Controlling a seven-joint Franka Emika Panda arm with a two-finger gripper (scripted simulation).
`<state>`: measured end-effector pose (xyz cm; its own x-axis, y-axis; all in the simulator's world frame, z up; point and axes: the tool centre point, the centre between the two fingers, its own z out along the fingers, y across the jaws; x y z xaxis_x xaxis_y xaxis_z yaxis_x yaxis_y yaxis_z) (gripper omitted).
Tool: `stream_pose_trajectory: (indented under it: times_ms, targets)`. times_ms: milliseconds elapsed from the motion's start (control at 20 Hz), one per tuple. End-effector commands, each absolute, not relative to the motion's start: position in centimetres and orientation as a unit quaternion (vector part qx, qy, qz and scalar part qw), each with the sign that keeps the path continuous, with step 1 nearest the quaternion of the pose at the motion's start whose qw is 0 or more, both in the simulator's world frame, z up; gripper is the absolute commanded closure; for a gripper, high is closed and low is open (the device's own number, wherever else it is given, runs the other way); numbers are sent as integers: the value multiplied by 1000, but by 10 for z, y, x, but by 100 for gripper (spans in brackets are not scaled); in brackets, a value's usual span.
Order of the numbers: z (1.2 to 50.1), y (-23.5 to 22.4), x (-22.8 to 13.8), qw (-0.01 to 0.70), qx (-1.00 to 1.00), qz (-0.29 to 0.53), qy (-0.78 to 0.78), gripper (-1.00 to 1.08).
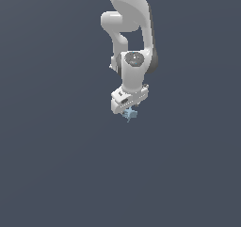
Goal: Pick up the object and move it to a goal position.
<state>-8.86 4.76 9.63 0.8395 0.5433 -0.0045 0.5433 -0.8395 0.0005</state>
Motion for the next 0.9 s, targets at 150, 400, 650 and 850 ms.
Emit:
stream_pose_trajectory:
  times_ms: [150, 400, 650, 850]
  targets:
    - [92, 52, -98, 0, 950, 0, 311, -92]
    - [91, 52, -98, 0, 950, 0, 312, -92]
    - [81, 52, -99, 0, 950, 0, 313, -92]
    - [63, 52, -100, 0, 949, 0, 314, -92]
